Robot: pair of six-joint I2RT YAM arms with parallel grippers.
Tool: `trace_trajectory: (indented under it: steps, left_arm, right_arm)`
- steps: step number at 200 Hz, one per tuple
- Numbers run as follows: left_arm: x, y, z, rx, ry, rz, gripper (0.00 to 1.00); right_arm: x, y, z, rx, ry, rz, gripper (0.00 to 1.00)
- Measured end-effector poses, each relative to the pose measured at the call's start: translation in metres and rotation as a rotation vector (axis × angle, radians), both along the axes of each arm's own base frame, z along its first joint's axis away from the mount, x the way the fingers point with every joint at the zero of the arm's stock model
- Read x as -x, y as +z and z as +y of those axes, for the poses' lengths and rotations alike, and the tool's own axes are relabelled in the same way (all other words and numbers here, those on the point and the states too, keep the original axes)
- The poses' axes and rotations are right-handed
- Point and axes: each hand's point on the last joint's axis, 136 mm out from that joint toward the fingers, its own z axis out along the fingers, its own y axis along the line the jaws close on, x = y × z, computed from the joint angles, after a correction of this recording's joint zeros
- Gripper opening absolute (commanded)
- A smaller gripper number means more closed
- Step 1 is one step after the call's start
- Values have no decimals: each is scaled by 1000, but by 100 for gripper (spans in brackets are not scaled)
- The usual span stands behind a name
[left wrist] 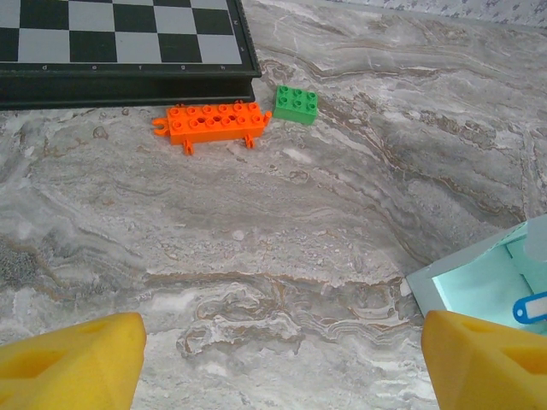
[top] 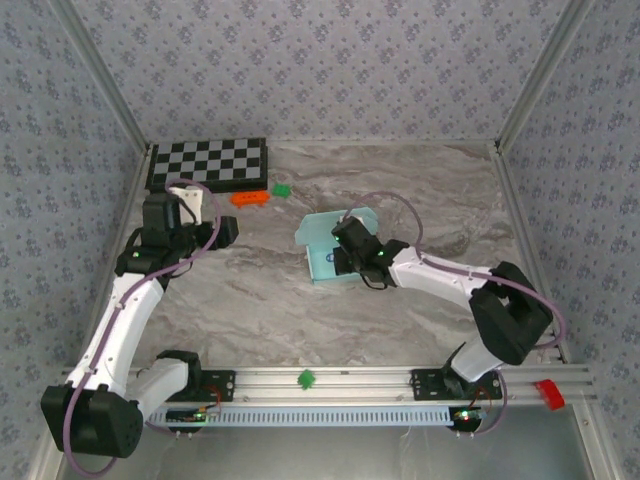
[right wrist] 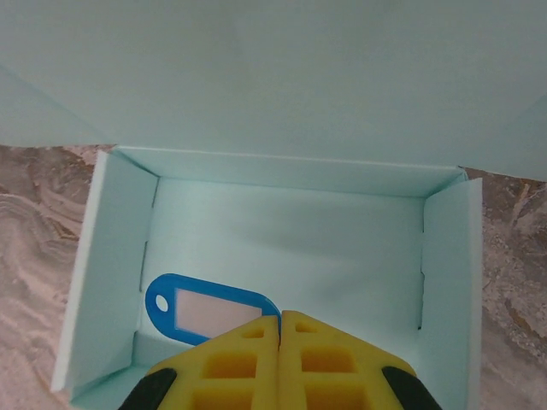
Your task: Fold the paper box
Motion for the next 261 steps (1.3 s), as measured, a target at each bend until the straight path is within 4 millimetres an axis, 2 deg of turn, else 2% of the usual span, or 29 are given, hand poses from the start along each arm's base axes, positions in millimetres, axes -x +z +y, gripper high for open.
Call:
trace_trajectory:
  steps: [34, 55, 105, 124, 150, 174, 202, 236, 261]
  left_arm:
    - [0, 0, 0, 0, 0, 0, 84]
    - [0, 0, 0, 0, 0, 0, 84]
    - [0, 0, 0, 0, 0, 0, 84]
    - [0, 0, 0, 10, 6, 5, 84]
    - [1, -1, -5, 44, 9, 19, 84]
    - [3, -3, -31, 70, -62, 13, 83]
    - [7, -12, -68, 76, -176, 12, 82]
    - [10, -24, -102, 64, -307, -13, 82]
    - [11, -31, -122, 25, -404, -41, 82]
  right_arm:
    - [-7, -5, 5, 9, -15, 7, 27]
    - [-10, -2, 8, 7, -20, -3, 32]
    - [-11, 7, 8, 15, -26, -22, 34]
    - [-10, 24, 6, -5, -30, -51, 35]
    - [-8, 62, -1, -55, -32, -122, 38]
    - [-9, 90, -15, -84, -45, -163, 44]
    - [-18, 104, -44, -74, -75, -180, 51]
    - [-25, 109, -80, -86, -62, -166, 54]
    - [-26, 97, -102, -89, -10, -135, 57]
